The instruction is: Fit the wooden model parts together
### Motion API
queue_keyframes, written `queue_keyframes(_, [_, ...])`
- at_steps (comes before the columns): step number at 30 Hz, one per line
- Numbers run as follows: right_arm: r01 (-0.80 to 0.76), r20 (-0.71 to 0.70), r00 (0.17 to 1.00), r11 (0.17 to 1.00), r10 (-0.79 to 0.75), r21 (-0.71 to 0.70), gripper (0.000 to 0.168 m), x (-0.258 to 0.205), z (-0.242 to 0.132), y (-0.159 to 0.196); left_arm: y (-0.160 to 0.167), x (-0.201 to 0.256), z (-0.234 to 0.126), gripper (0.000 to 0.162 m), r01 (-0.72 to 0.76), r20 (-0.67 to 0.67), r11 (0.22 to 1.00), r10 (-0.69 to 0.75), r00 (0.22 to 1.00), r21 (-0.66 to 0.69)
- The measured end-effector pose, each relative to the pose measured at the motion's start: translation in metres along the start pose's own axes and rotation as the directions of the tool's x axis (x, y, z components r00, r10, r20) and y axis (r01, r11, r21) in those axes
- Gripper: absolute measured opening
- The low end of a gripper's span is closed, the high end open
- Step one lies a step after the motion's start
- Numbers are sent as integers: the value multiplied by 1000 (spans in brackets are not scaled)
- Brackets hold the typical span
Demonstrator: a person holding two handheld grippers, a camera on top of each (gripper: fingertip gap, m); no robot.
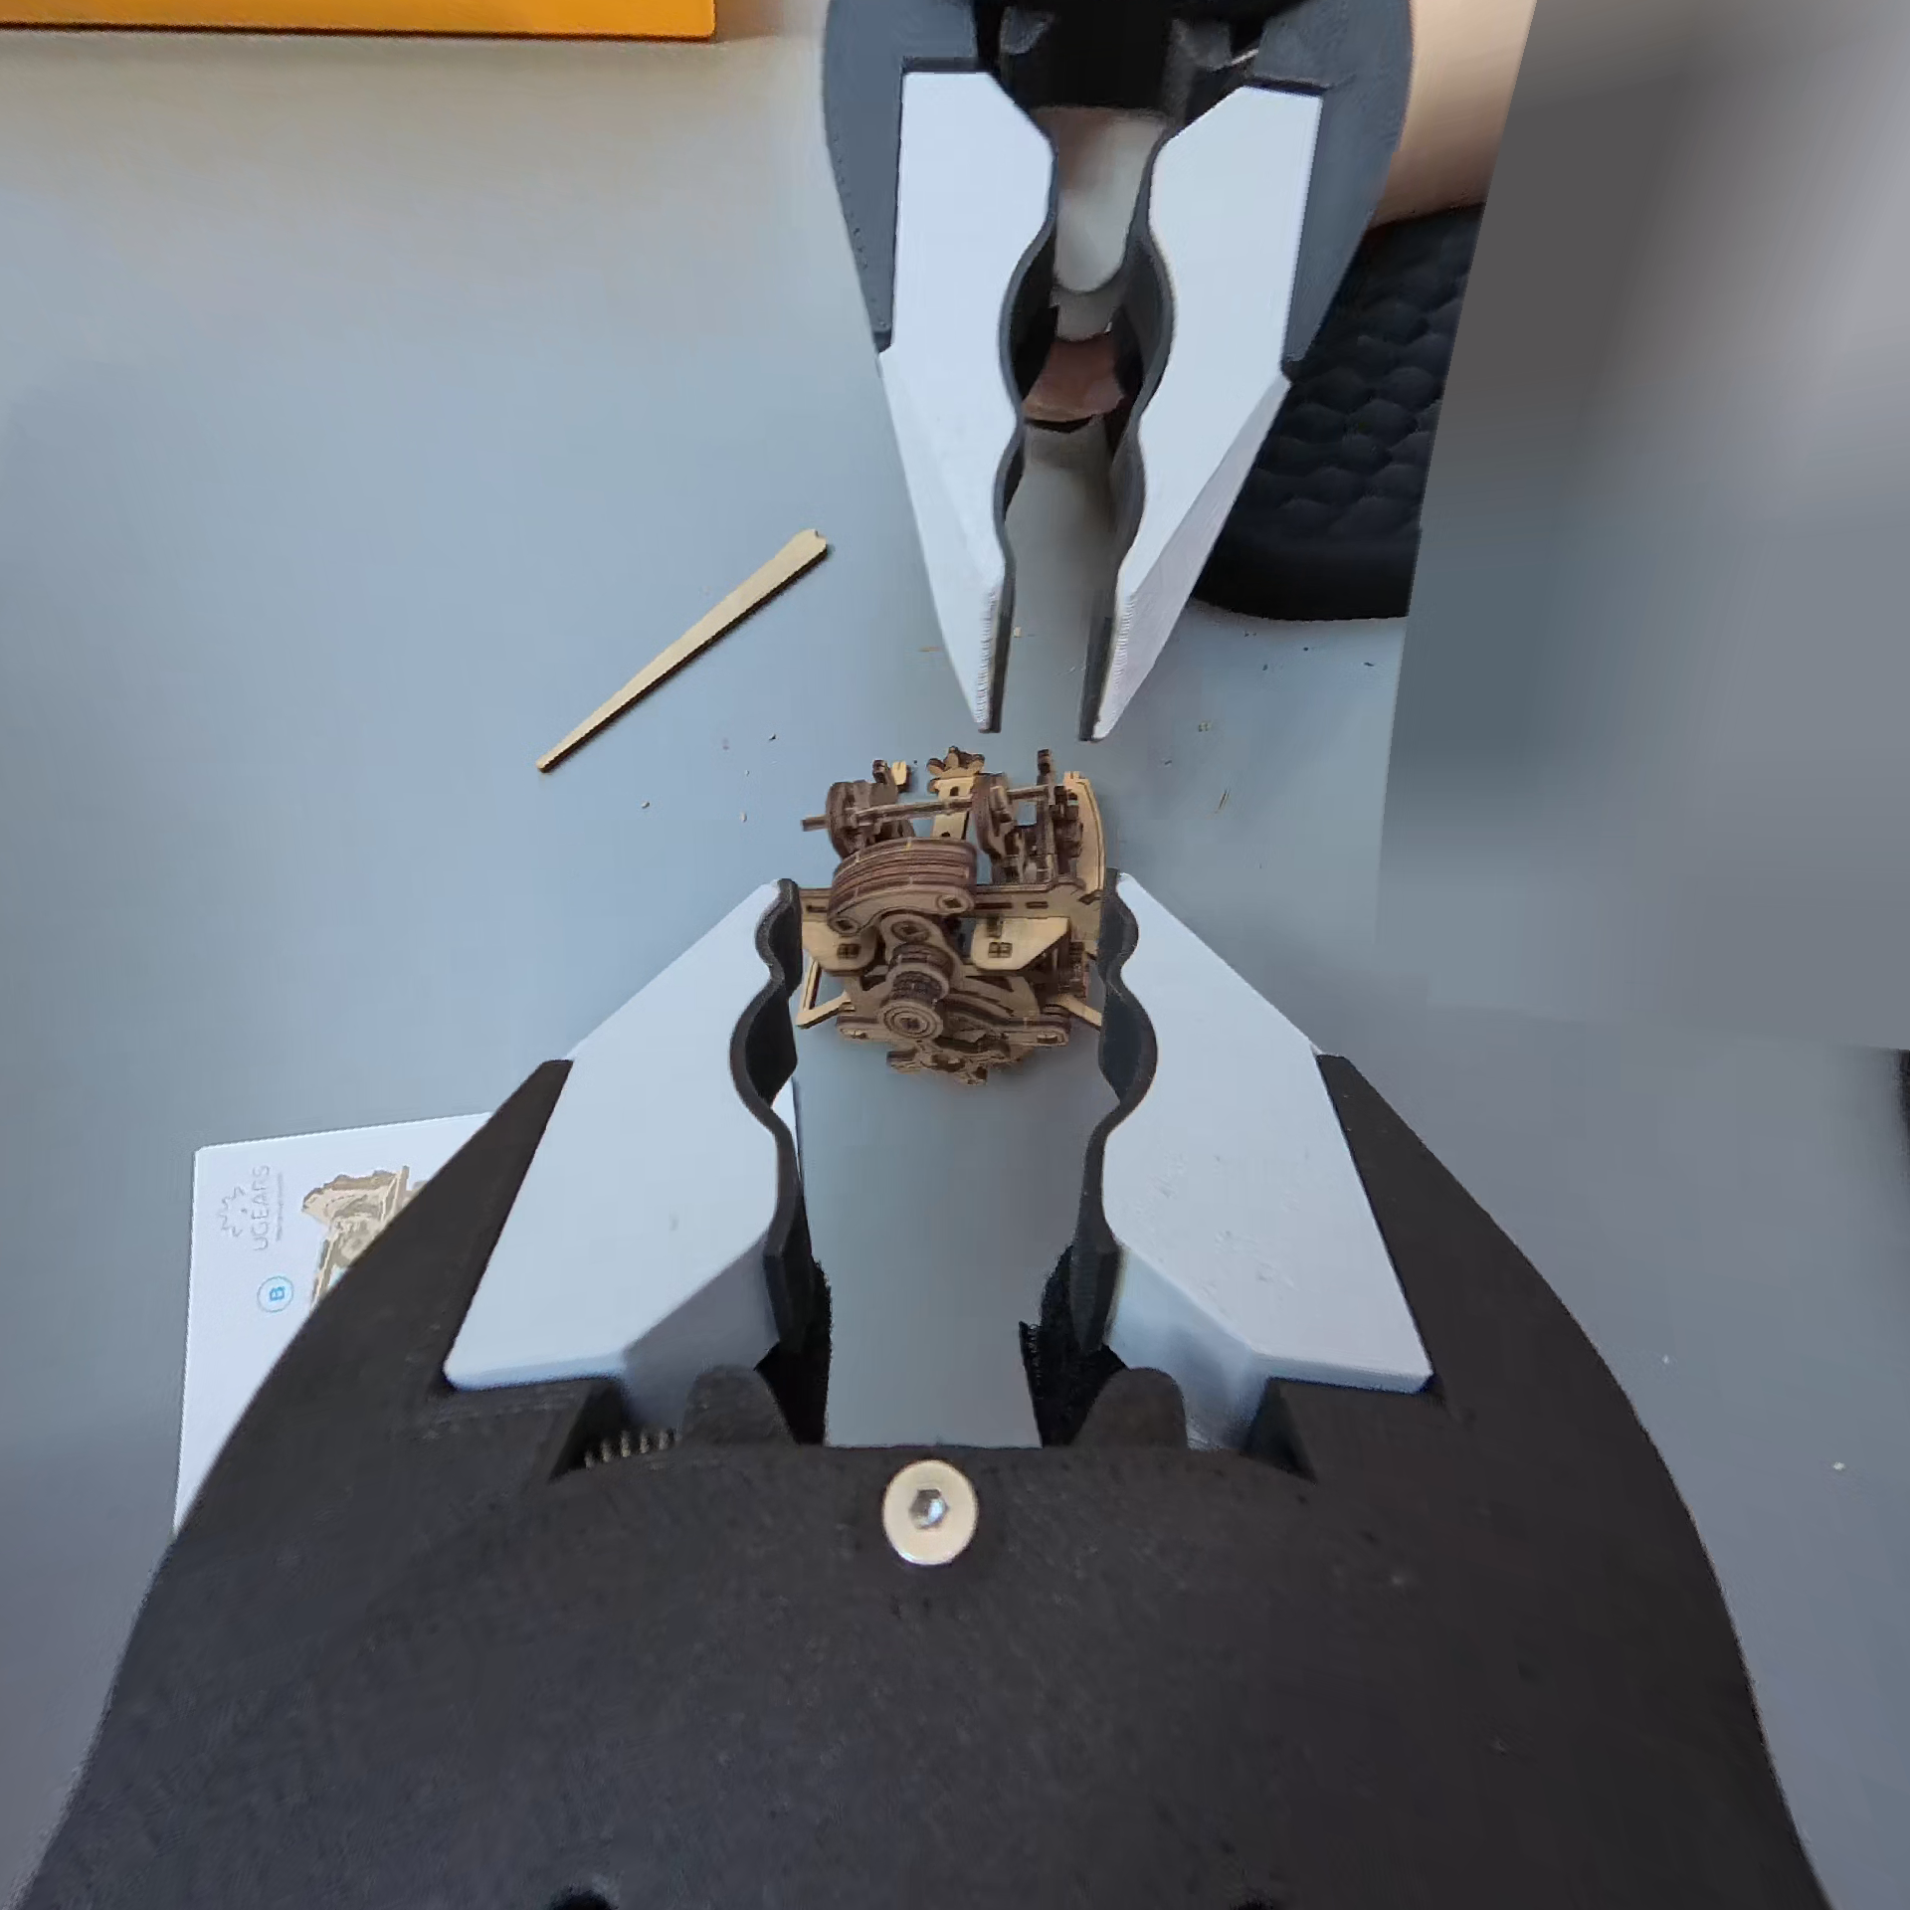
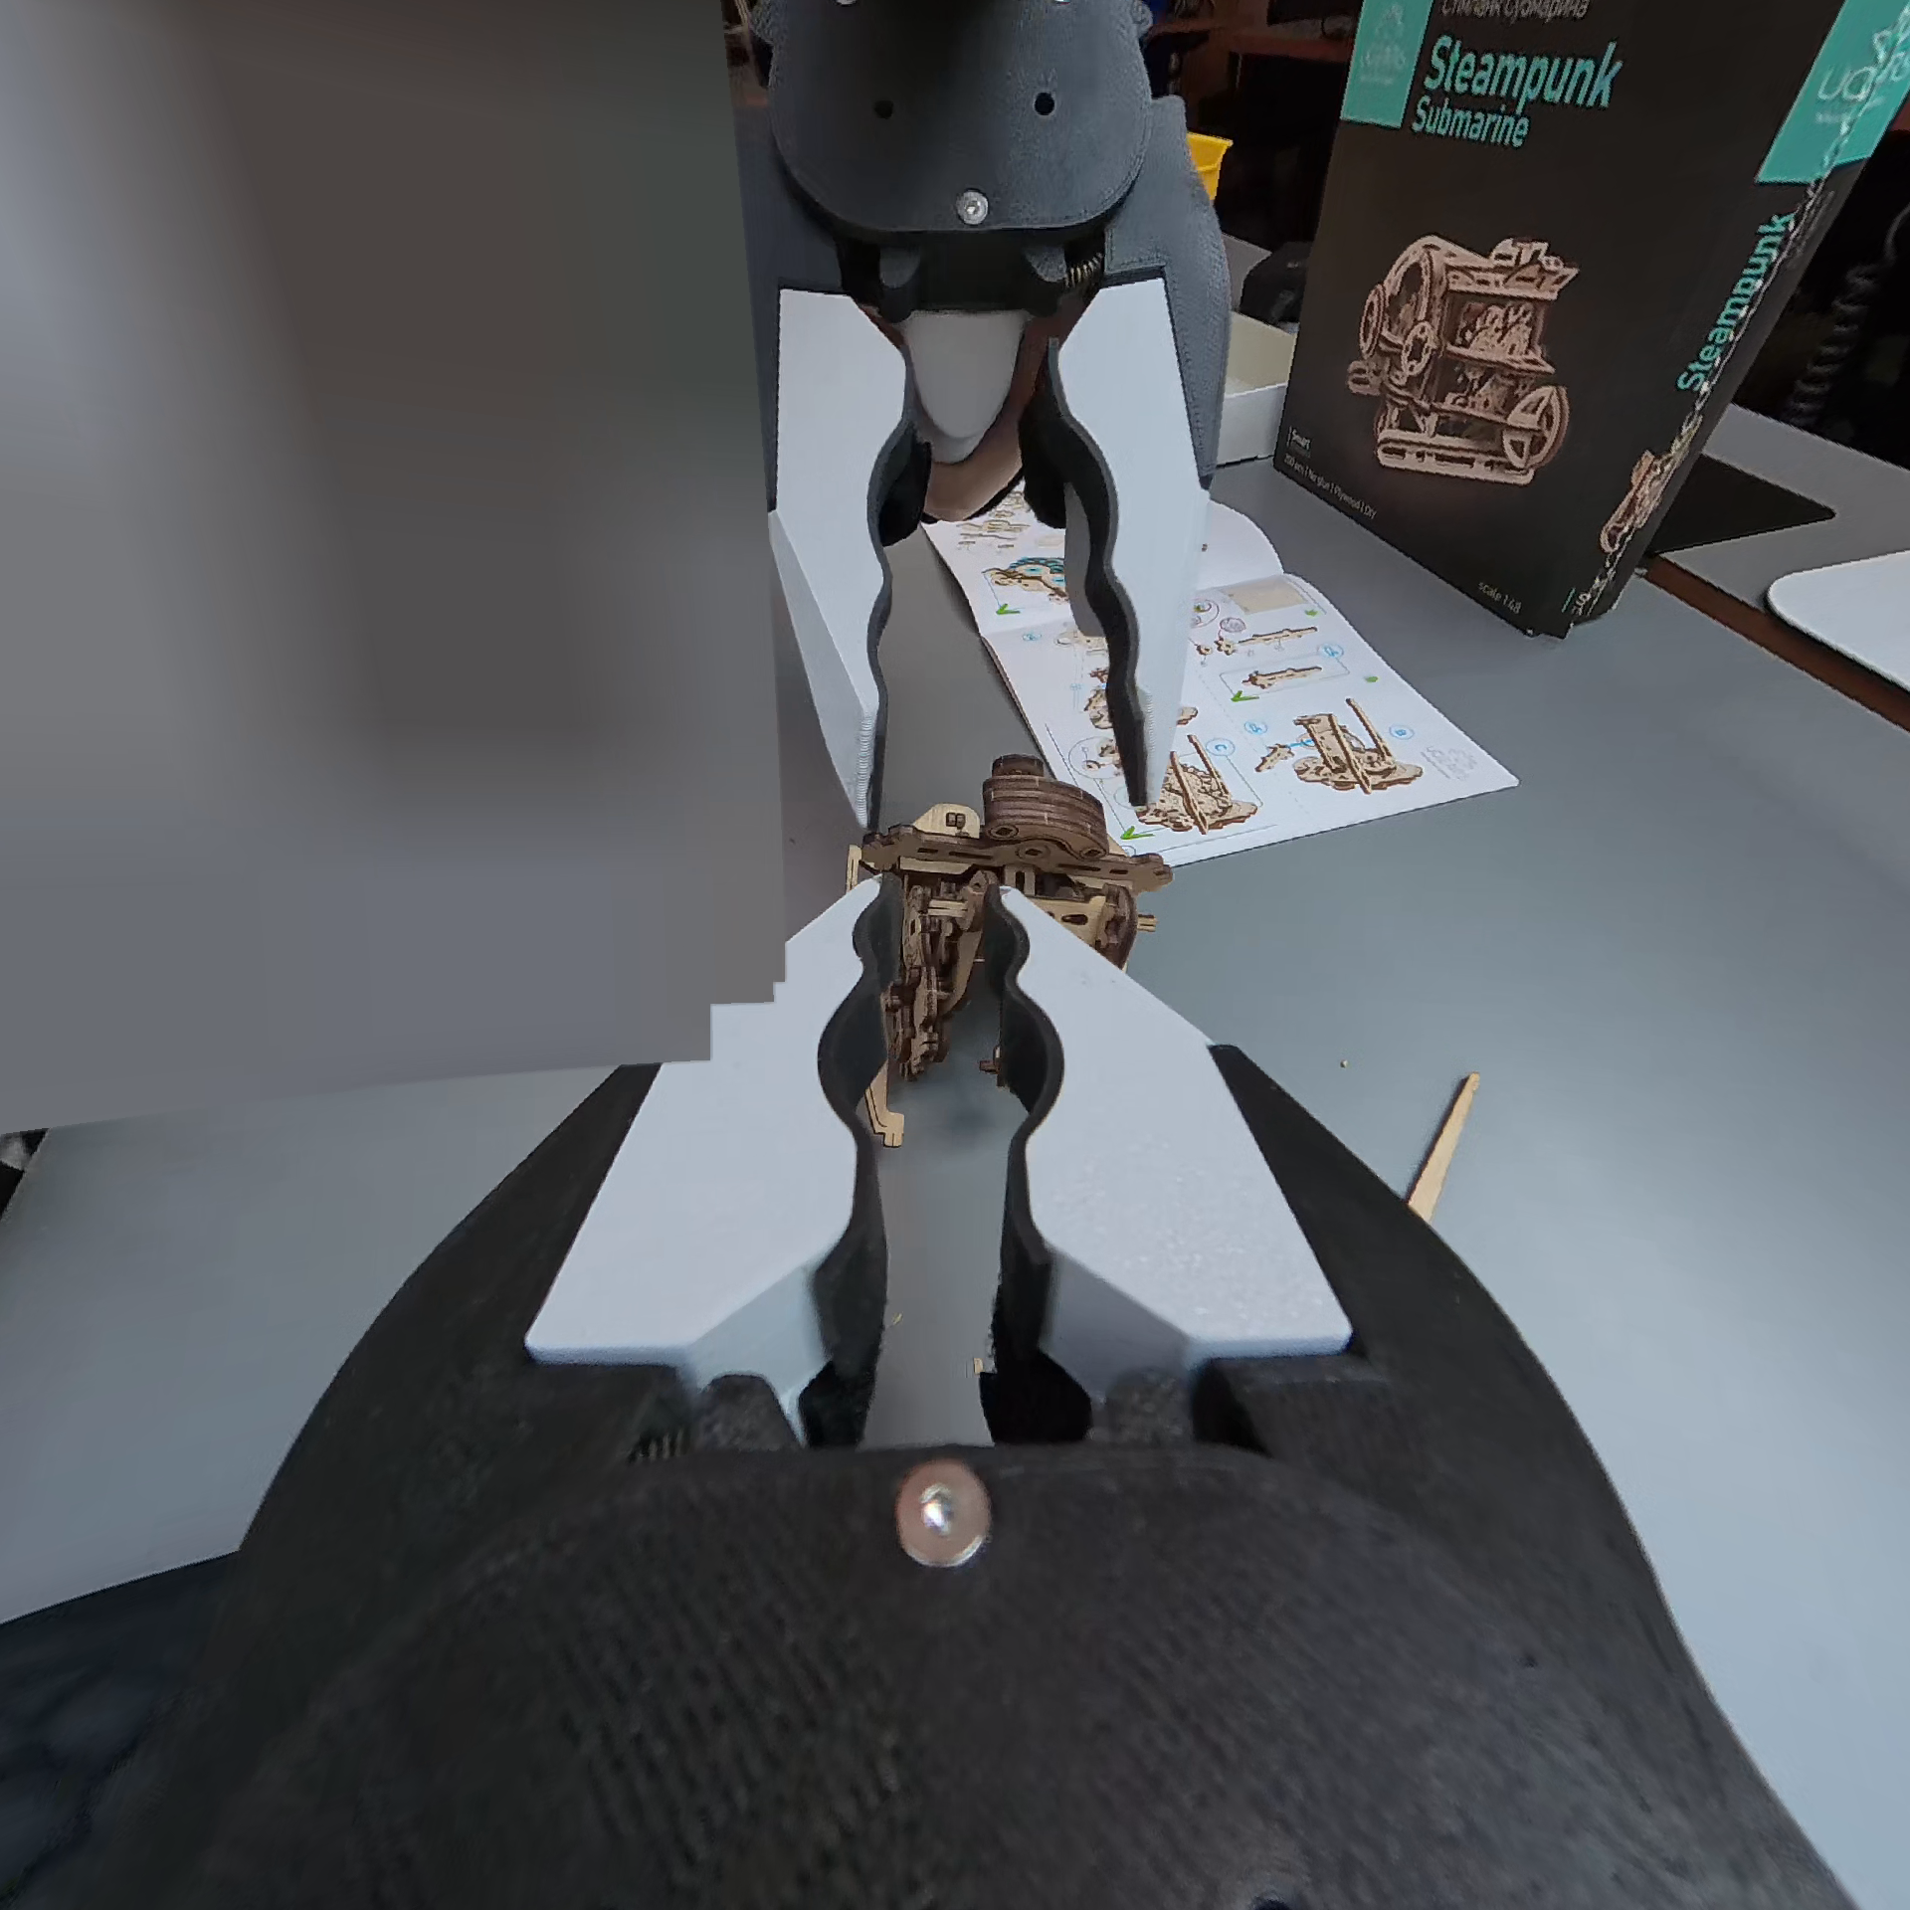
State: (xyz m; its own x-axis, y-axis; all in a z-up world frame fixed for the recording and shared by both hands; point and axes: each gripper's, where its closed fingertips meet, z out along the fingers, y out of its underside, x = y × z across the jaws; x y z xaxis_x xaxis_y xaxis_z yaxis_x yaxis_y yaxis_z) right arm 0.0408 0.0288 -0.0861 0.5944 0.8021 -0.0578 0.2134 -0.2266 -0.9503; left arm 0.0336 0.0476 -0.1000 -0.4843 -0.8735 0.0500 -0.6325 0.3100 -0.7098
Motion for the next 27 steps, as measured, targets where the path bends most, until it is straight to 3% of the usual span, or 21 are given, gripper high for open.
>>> queue_keyframes(4, [-73,-51,996,993,68,-92,14,-1,3,5,4,-8,0,67,81,-50,996,-80,996,37])
queue_keyframes(8, [-120,-99,990,976,103,-181,14,-5,8,12,5,6,1,85,202,-240,978,-183,953,56])
queue_keyframes(10, [-135,-108,988,967,114,-214,14,-6,9,16,3,9,3,83,234,-286,970,-204,936,71])
queue_keyframes(16, [-199,-55,980,953,192,-228,14,-14,13,17,19,31,-8,78,301,-278,954,-286,917,9])
queue_keyframes(22, [-66,-62,997,957,50,-281,17,-15,12,20,25,91,-13,65,328,-269,940,-292,918,97])
queue_keyframes(27, [51,-44,997,944,-69,-325,10,-24,9,16,30,77,-25,63,231,-81,962,-221,972,148])
